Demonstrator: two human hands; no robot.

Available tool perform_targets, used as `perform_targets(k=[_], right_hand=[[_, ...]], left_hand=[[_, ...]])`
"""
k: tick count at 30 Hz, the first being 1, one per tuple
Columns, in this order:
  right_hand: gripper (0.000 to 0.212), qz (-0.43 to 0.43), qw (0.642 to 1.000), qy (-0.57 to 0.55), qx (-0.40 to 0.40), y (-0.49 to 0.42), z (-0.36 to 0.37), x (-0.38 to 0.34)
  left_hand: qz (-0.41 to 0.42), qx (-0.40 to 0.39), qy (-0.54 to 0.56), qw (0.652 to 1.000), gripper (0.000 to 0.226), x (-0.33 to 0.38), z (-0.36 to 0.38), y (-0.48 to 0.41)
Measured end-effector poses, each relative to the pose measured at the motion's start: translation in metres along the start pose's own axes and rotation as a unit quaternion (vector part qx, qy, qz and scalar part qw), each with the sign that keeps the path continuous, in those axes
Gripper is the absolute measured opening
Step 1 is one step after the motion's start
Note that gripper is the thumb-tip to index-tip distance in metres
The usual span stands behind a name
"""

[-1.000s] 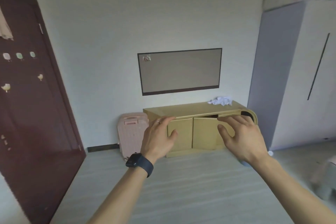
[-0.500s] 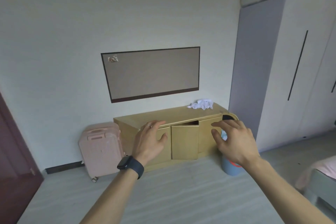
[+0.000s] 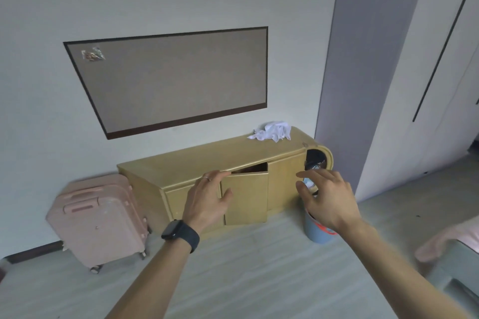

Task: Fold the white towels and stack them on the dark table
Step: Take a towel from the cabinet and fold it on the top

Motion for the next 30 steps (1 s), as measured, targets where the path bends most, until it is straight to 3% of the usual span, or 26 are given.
perform_targets(k=[5,12,17,30], right_hand=[[0.025,0.039,0.998,-0.037,-0.038,-0.081,0.09,0.064],[0.026,0.066,0.991,-0.063,-0.101,-0.184,0.203,0.134],[0.029,0.09,0.979,-0.06,-0.172,-0.232,0.295,0.178],[0.031,0.143,0.955,-0.001,-0.26,-0.375,0.492,0.266]], left_hand=[[-0.019,-0.013,-0.017,1.0,0.043,-0.028,0.066,-0.095],[-0.088,-0.027,-0.025,0.995,0.043,-0.084,0.152,-0.208],[-0.161,-0.08,-0.033,0.983,0.045,-0.143,0.23,-0.265],[-0.205,-0.18,-0.006,0.962,0.046,-0.236,0.41,-0.453]])
Point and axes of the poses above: each hand's wrist, its own y-axis away from the middle knuckle, its own z-axis out of the palm, x = y × z, the point moved 10 cm from there along -y, towards the middle knuckle, and after that the axes turned 8 degrees about x, right-handed, at the moved point
